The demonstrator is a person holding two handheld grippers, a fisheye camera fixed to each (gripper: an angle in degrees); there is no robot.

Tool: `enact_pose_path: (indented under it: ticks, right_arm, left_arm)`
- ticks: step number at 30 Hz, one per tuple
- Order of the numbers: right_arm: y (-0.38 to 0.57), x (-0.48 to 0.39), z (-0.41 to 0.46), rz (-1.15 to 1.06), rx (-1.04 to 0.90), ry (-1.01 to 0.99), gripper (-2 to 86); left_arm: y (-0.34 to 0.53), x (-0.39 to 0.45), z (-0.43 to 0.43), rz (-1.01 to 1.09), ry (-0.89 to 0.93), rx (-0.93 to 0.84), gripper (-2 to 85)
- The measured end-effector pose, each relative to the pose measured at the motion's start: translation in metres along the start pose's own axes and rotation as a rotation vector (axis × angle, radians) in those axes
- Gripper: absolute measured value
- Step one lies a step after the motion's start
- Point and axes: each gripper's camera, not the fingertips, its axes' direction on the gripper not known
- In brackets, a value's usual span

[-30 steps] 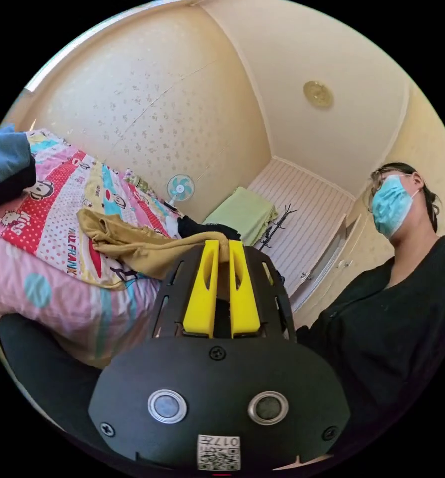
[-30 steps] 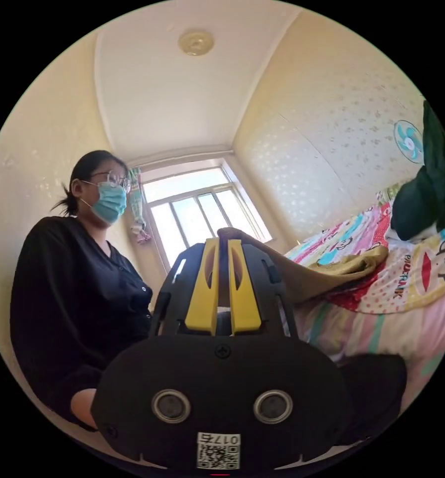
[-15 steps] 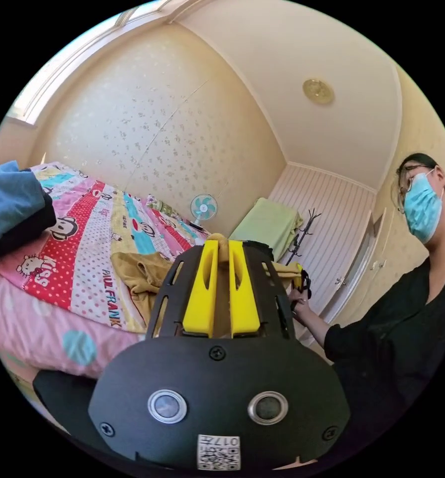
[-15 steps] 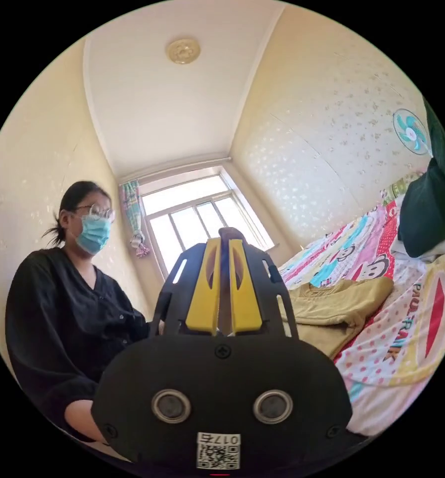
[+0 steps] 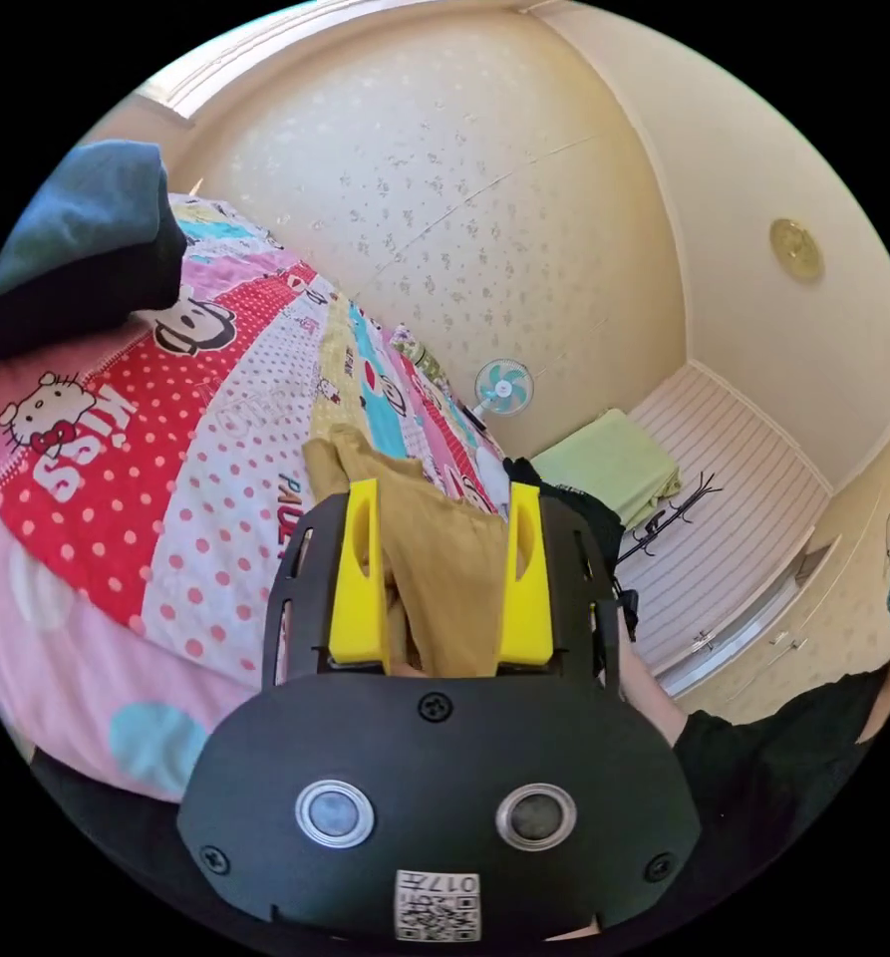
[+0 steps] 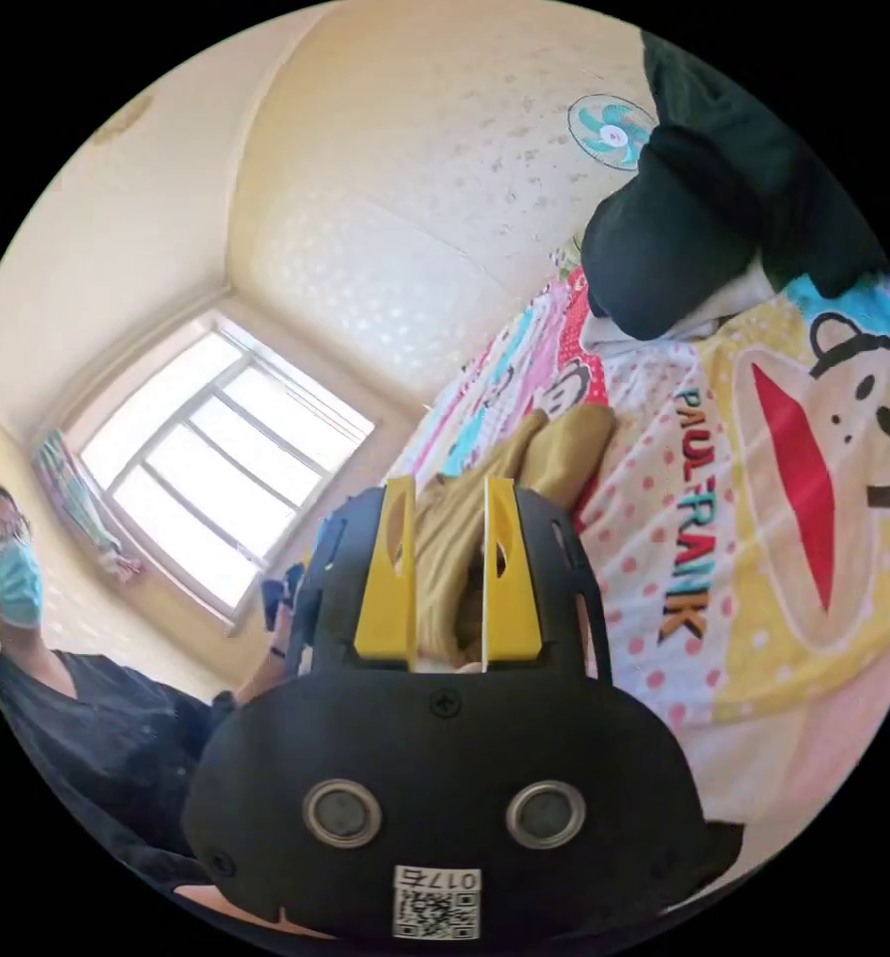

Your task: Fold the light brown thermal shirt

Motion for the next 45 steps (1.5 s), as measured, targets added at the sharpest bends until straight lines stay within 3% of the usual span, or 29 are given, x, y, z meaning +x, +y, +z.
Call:
enact_pose_path:
  ticks: [4,7,10,12,13,16,22,27,31,33,38,43,45]
  right_arm:
    - [0.027,-0.021,0.028,-0.095,-0.147,-0.016,8.3]
    - [0.03,-0.04,0.034,-0.124,-0.127,0.093,4.8]
    - [0.033,-0.062,0.015,-0.112,-0.027,0.136,3.6]
    - [0.042,-0.056,0.02,0.037,-0.066,0.255,3.3]
    - [0.052,-0.047,0.033,0.118,-0.115,0.333,3.1]
    - [0.065,-0.037,0.051,0.207,-0.111,0.268,3.1]
    - [0.08,-0.087,0.048,0.126,-0.001,0.347,3.7]
    - [0.092,-0.115,0.078,0.072,-0.032,0.255,5.3]
    - [0.097,-0.184,0.123,-0.292,-0.05,-0.088,8.4]
    - [0.099,-0.221,0.157,-0.408,-0.137,-0.145,10.8]
    - [0.118,-0.331,0.289,-0.796,-0.384,0.027,16.6]
    - [0.123,-0.365,0.398,-0.887,-0.538,0.297,14.2]
    - [0.122,-0.369,0.411,-0.907,-0.49,0.386,10.0]
  left_arm:
    - [0.035,0.009,0.018,0.059,-0.1,-0.188,16.0]
    - [0.044,0.026,0.04,0.198,-0.183,-0.298,11.6]
    - [0.037,0.041,0.042,0.27,-0.217,-0.305,6.0]
    - [0.035,0.043,0.037,0.268,-0.213,-0.253,5.2]
    - [0.036,0.036,0.04,0.232,-0.181,-0.255,5.1]
    - [0.047,0.006,0.052,0.023,-0.1,-0.309,6.2]
    - [0.077,-0.008,0.02,-0.148,-0.074,-0.09,15.1]
    - [0.084,-0.025,0.033,-0.223,-0.062,-0.121,10.7]
    - [0.085,-0.022,0.029,-0.236,0.085,-0.076,4.9]
    - [0.084,-0.012,0.023,-0.243,0.135,-0.044,4.2]
    - [0.069,0.029,0.017,-0.189,0.109,-0.016,3.5]
    - [0.062,0.052,0.018,-0.052,0.059,-0.009,3.5]
    - [0.066,0.049,0.015,-0.044,0.047,0.001,3.6]
